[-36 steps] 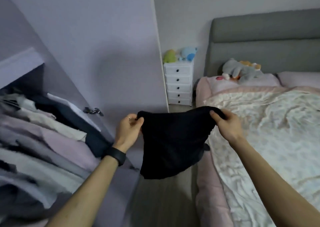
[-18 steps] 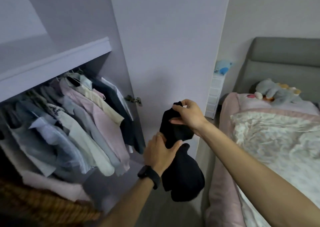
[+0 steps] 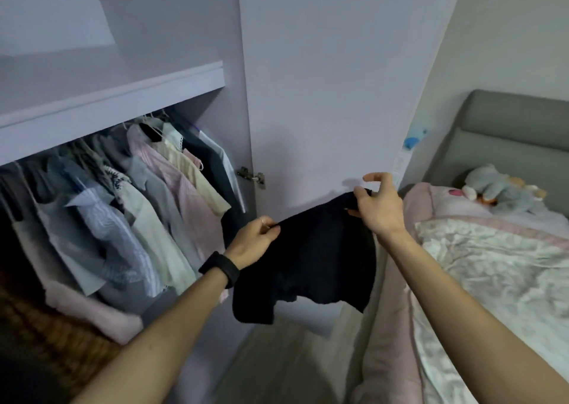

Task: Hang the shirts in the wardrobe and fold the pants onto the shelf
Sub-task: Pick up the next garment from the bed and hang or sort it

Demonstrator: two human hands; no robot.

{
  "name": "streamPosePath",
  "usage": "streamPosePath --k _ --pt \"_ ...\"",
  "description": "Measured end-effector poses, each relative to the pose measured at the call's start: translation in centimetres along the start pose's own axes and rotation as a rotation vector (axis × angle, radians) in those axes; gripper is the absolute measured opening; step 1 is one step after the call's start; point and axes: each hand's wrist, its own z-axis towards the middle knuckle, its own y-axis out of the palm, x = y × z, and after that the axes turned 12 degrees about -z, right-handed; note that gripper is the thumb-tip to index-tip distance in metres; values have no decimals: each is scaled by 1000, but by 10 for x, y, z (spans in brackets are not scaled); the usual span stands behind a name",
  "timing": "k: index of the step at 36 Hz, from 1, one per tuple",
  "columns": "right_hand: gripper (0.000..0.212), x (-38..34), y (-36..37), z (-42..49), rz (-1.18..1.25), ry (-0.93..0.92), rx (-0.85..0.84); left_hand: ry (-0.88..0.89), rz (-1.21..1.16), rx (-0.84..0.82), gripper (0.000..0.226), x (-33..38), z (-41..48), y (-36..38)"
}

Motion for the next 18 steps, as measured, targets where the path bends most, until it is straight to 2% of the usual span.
streamPosePath --k 3,4,6,7,9,11,15,18 --pt "16 4 0 4 51 25 -47 82 374 -3 54 15 2 -3" --pt "19 6 -1 4 44 25 -53 154 550 7 56 18 3 -5" --pt "34 7 -5 6 -23 -6 -44 321 830 33 40 25 7 -9" --pt "40 7 -8 6 -65 -30 -44 379 893 45 34 29 9 -14" --pt "50 7 -13 7 -124 -62 -69 403 919 51 35 36 13 -29" --pt "52 11 -17 8 -147 -59 -83 347 924 61 33 43 16 -47" --pt "28 23 -26 13 -240 -72 42 208 851 87 12 54 27 -80" --pt "19 33 -35 21 -276 -59 81 192 593 93 21 65 34 -84"
